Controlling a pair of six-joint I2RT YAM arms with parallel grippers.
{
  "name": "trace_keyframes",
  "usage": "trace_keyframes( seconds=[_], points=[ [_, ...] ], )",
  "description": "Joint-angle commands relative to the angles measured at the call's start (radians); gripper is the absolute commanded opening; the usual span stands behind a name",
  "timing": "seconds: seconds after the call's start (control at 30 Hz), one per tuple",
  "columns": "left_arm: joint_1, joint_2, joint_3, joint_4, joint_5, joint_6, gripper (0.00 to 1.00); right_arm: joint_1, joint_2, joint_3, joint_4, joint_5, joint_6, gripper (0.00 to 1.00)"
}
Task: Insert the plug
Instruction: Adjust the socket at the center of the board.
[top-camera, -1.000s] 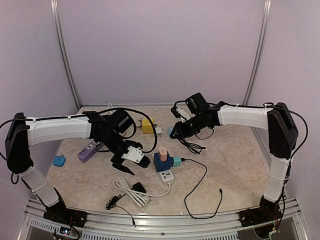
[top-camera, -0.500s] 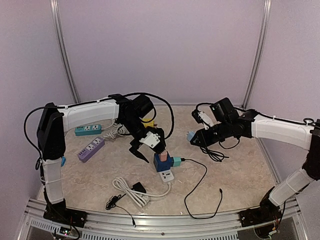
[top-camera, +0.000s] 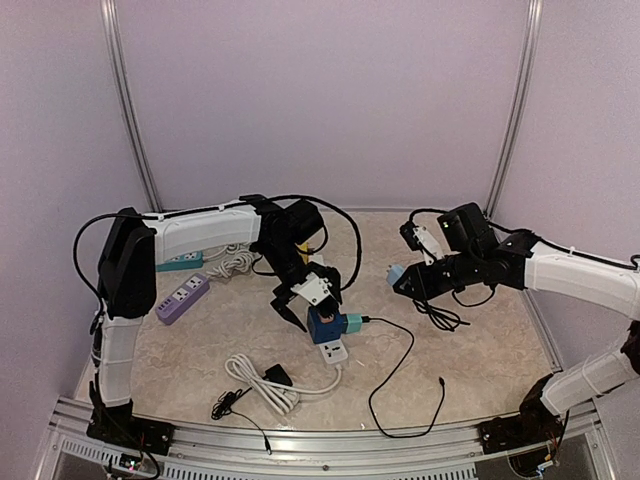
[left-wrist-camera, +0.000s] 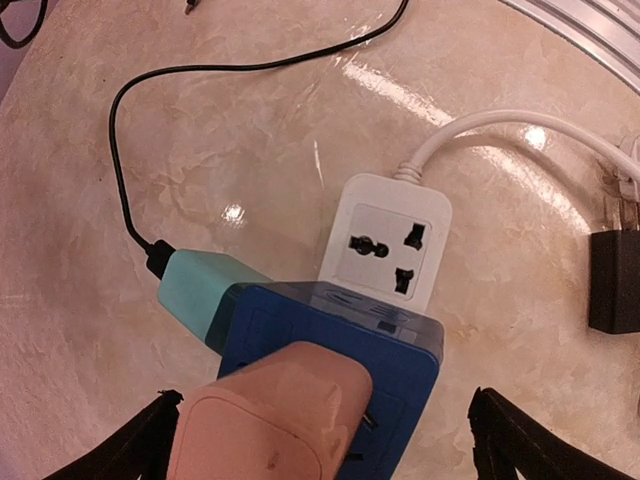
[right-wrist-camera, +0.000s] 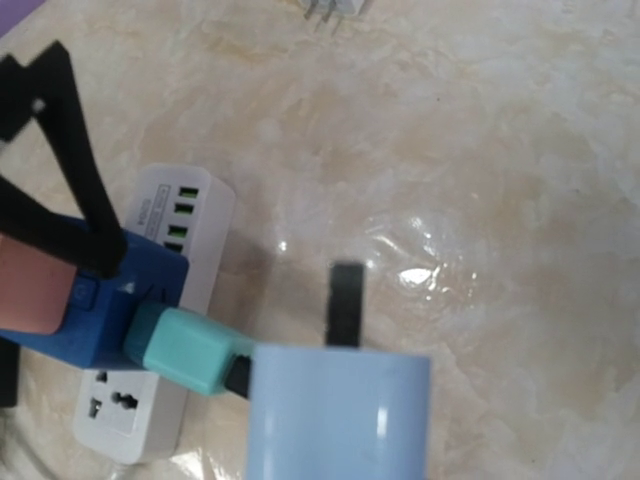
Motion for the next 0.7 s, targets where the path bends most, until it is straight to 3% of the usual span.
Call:
trace_keyframes(
  seconds=[0.0, 0.23, 0.43, 0.67],
  points=[
    [-0.009, 0.009, -0.043, 0.075, -0.032, 0.008, 0.95, 0.0, -0.006, -0.003, 0.02, -0.004, -0.001, 0.0],
    [-0.028, -0.028, -0.152, 0.239, -0.087, -0.094, 0.82, 0.002, -0.035, -0.01, 0.003, 0.008, -0.003, 0.0],
    [-0.042, -0.109, -0.277, 0.35, -0.14, -0.193, 0.76, 0.002, -0.069, -0.035, 0.021, 0.007, 0.005, 0.0],
    [-0.085, -0.204, -0.428, 0.564, -0.301, -0.473, 0.71, 0.002, -0.057, -0.043, 0.058, -0.019, 0.003, 0.0]
  ],
)
